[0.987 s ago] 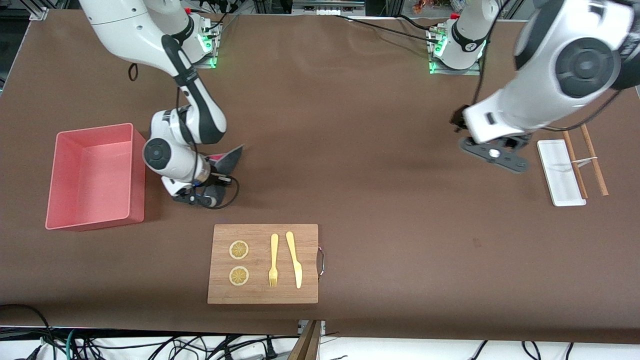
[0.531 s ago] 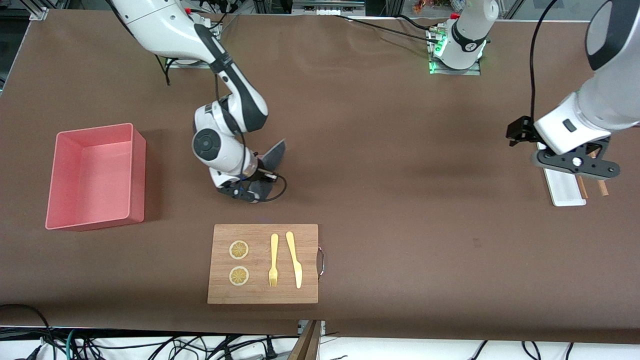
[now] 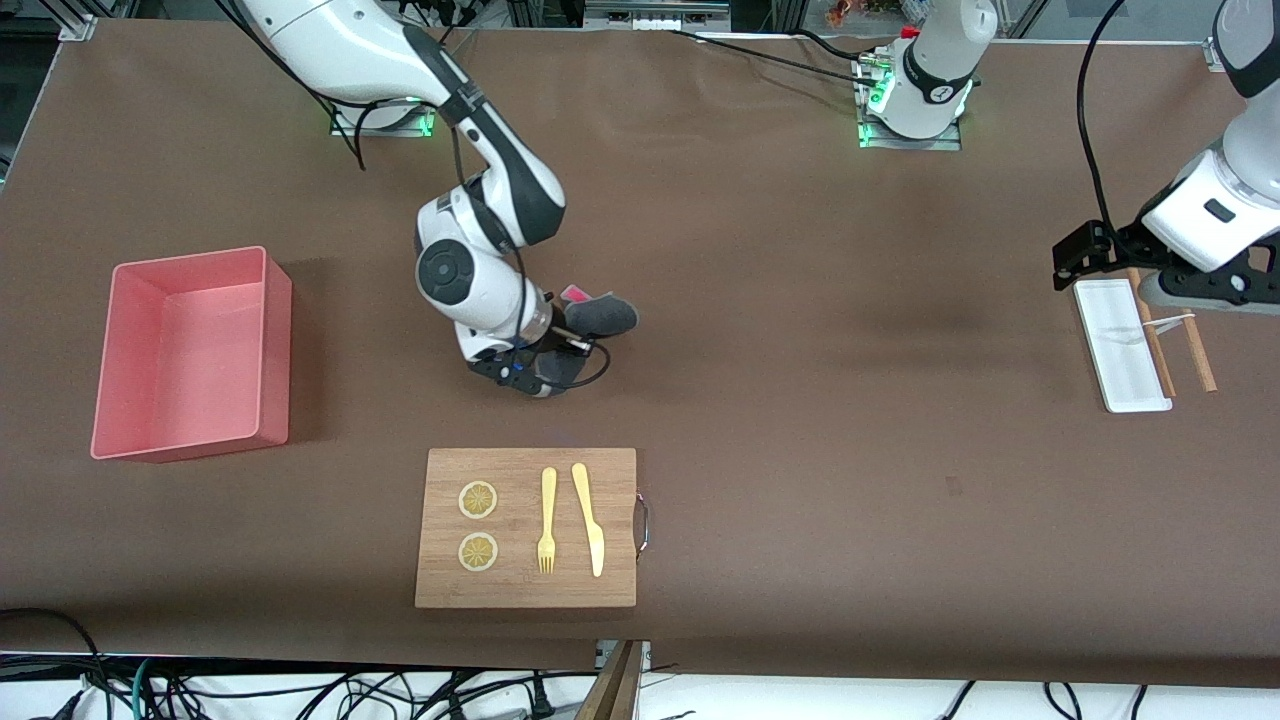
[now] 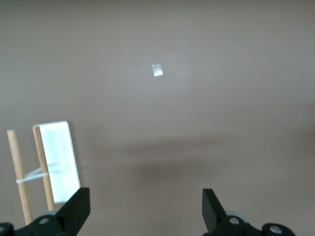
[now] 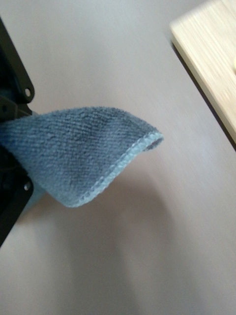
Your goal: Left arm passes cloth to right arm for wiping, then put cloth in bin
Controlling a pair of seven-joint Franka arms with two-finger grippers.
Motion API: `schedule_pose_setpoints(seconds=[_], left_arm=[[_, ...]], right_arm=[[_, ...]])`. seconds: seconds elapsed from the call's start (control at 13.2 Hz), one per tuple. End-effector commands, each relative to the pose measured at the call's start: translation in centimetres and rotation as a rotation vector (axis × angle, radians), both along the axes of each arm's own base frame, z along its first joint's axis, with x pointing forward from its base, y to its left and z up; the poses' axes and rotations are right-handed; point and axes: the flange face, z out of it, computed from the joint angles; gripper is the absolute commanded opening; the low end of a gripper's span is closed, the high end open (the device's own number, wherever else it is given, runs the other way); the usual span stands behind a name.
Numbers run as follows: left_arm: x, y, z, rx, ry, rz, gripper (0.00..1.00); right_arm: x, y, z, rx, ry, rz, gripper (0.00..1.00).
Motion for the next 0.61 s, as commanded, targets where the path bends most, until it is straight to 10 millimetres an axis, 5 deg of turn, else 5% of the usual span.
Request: schedule_pose_setpoints(seconds=[0.0,0.53], left_arm=[[-1.1,0.3,-0.4,-0.006,0.016,0.035,1.0],[-0.9,-0.5,-0.8,-0.009,0.056,0.029,1.0]], right_arm=[[-0.1,-6.5,-0.1,-0.006,0.02,0.027,0.0],[3.4,-28.6,-1.0,0.023,0.058,0.175,0.0]])
